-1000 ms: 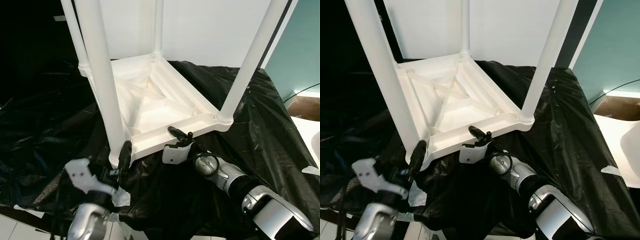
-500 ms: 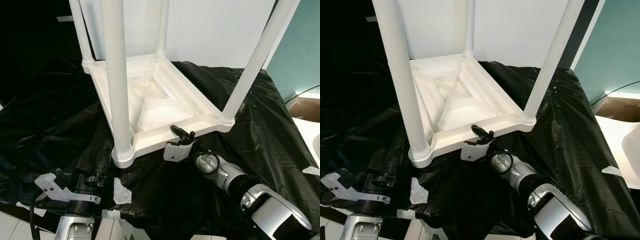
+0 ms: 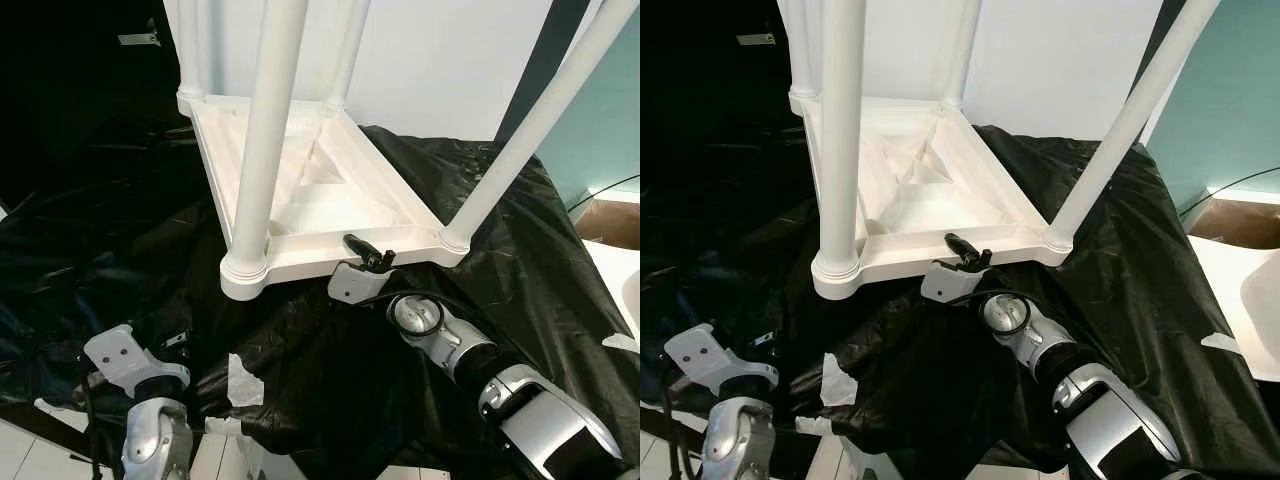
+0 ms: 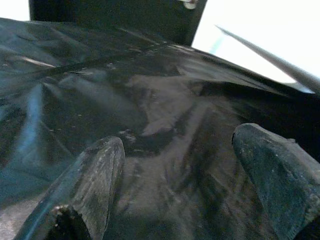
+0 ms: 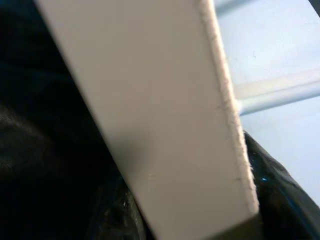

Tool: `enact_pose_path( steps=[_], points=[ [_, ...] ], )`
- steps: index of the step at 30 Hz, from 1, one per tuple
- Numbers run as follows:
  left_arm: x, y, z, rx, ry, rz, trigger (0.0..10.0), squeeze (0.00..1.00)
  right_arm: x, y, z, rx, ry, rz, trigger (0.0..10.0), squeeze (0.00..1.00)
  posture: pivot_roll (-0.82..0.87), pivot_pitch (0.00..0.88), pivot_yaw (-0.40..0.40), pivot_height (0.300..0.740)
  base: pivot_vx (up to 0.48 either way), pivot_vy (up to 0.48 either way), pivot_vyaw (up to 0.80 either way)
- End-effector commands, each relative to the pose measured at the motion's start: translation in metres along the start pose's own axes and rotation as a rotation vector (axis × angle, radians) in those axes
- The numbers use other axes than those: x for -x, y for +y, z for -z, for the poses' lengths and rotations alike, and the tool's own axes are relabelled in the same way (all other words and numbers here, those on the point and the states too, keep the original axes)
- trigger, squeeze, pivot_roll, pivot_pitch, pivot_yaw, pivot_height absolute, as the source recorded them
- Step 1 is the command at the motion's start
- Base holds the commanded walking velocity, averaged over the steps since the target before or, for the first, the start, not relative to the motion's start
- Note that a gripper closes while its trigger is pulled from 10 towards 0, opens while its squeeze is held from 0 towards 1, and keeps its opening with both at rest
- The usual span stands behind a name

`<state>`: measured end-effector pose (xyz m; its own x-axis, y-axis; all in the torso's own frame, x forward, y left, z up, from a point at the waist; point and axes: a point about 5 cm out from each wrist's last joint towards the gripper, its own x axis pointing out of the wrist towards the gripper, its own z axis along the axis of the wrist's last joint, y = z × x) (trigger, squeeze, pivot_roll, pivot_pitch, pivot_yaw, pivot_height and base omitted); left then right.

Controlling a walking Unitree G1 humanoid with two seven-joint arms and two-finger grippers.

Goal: Building children table

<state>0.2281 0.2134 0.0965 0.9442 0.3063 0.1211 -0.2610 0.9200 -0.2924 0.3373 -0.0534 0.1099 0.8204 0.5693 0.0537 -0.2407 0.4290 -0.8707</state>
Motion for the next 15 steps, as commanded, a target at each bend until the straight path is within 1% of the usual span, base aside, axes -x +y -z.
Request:
enact_pose_path(
  steps=[1,2,3,4,6,7,9,10,12,14,15],
  points=[
    [-0.001,0.001,0.004,-0.032,0.004,-0.011,10.0,0.0,-0.009,-0.047,-0.012,-0.258,-0.061,0.294,0.0,0.0,0.14,0.0,-0.006,0.74,0.0,0.0,0.0],
    [-0.003,-0.001,0.005,-0.048,-0.004,-0.007,10.0,0.0,-0.01,-0.05,-0.02,-0.322,-0.11,0.294,0.0,0.0,0.13,0.0,-0.005,0.74,0.0,0.0,0.0],
    [-0.004,-0.002,0.005,-0.06,-0.01,-0.003,10.0,0.0,-0.01,-0.052,-0.025,-0.363,-0.144,0.295,0.0,0.0,0.13,0.0,-0.005,0.74,0.0,0.0,0.0],
    [-0.004,-0.002,0.005,-0.06,-0.01,-0.003,10.0,0.0,-0.01,-0.052,-0.025,-0.363,-0.144,0.295,0.0,0.0,0.13,0.0,-0.005,0.74,0.0,0.0,0.0],
    [-0.005,-0.006,0.008,-0.065,-0.014,0.004,10.0,0.0,-0.011,-0.063,-0.042,-0.531,-0.256,0.312,0.0,0.0,0.13,0.0,-0.005,0.74,0.0,0.0,0.0],
    [-0.005,-0.006,0.008,-0.065,-0.014,0.004,10.0,0.0,-0.011,-0.063,-0.042,-0.531,-0.256,0.312,0.0,0.0,0.13,0.0,-0.005,0.74,0.0,0.0,0.0],
    [-0.004,-0.011,0.011,-0.077,-0.01,0.023,10.0,0.0,-0.011,-0.075,-0.049,-0.62,-0.304,0.365,0.0,0.0,0.13,0.0,-0.004,0.74,0.0,0.0,0.0],
    [-0.004,-0.011,0.011,-0.077,-0.01,0.023,10.0,0.0,-0.011,-0.075,-0.049,-0.62,-0.304,0.365,0.0,0.0,0.13,0.0,-0.004,0.74,0.0,0.0,0.0],
    [-0.003,-0.017,0.013,-0.09,-0.008,0.043,10.0,0.0,-0.01,-0.085,-0.047,-0.648,-0.288,0.435,0.0,0.0,0.13,0.0,-0.004,0.74,0.0,0.0,0.0],
    [-0.003,-0.017,0.013,-0.09,-0.008,0.043,10.0,0.0,-0.01,-0.085,-0.047,-0.648,-0.288,0.435,0.0,0.0,0.13,0.0,-0.004,0.74,0.0,0.0,0.0],
    [-0.003,-0.02,0.014,-0.094,-0.009,0.057,10.0,0.0,-0.01,-0.091,-0.041,-0.655,-0.254,0.491,0.0,0.0,0.12,0.0,-0.001,0.74,0.0,0.0,0.0]
  ],
)
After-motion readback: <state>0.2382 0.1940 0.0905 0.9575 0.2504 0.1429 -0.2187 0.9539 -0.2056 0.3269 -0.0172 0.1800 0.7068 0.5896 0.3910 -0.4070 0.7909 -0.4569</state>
